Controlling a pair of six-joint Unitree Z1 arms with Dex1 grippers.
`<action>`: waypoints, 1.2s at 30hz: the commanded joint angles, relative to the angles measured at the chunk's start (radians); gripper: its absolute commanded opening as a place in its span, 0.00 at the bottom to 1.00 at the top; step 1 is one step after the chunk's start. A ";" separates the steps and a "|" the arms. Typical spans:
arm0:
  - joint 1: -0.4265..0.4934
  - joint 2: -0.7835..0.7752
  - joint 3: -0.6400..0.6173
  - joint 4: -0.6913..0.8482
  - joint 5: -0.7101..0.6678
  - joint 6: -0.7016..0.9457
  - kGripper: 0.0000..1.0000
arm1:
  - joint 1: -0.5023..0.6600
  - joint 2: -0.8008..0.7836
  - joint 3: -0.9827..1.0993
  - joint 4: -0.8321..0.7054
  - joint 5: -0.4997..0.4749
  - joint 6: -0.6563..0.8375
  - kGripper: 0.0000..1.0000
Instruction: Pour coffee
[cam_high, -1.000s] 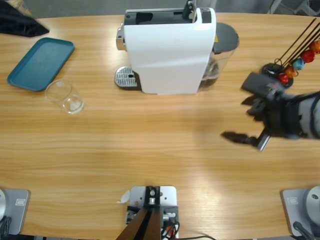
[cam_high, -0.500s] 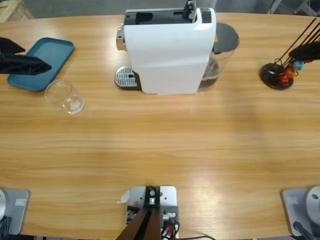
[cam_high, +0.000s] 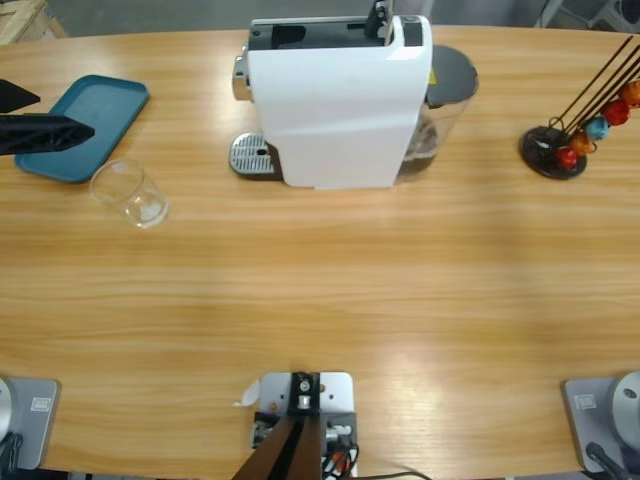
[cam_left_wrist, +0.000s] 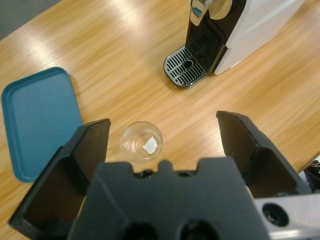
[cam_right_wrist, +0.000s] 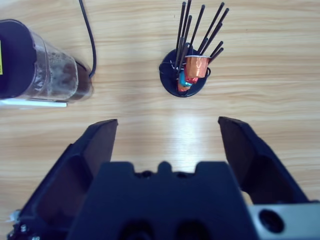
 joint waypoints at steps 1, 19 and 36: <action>-0.008 0.005 0.022 0.038 0.006 0.027 0.91 | -0.014 -0.021 0.227 -0.236 0.014 0.028 0.89; -0.008 0.072 -0.001 0.055 0.004 0.028 0.89 | -0.072 0.054 0.275 -0.330 -0.041 -0.001 0.77; -0.008 0.061 0.001 0.067 0.007 0.030 0.87 | -0.086 0.111 0.289 -0.378 -0.050 0.001 0.76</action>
